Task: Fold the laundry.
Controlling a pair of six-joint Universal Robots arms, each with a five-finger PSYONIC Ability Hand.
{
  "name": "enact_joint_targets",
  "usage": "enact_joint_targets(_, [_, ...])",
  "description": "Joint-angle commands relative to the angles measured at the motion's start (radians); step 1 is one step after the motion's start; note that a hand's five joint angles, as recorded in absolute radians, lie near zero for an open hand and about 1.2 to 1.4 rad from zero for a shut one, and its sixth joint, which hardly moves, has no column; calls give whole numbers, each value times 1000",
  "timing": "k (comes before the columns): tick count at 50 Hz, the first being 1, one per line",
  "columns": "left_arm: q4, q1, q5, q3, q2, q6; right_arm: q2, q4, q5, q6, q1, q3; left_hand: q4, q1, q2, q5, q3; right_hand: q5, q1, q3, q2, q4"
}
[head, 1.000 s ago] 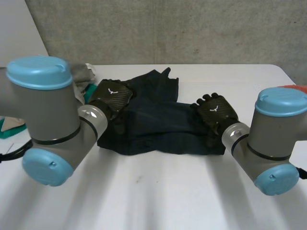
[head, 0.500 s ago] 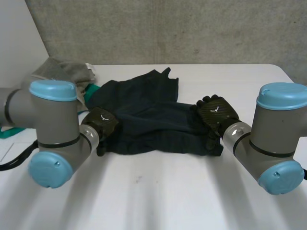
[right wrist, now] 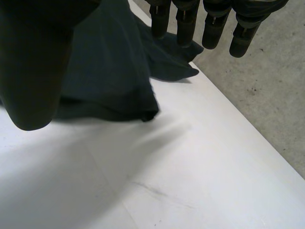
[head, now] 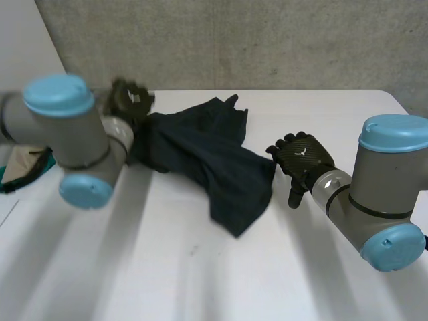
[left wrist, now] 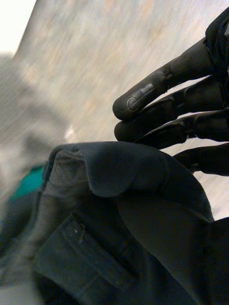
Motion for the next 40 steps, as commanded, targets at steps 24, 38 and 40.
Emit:
enact_joint_targets(24, [-147, -316, 541, 289, -117, -494, -18, 77, 17, 133, -143, -90, -481, -438, -455, -425, -465, -47, -43, -30, -30, -28])
enact_joint_targets(38, [-272, -299, 273, 21, 115, -357, -70, 141, -40, 62, -168, -91, -1015, -972, -989, -960, -999, -47, -43, -30, -30, -28])
enact_joint_targets(40, [-279, -304, 193, -81, 170, -354, -100, 158, -102, -3, -169, -91, -1015, -972, -989, -960, -999, -47, -43, -30, -30, -28])
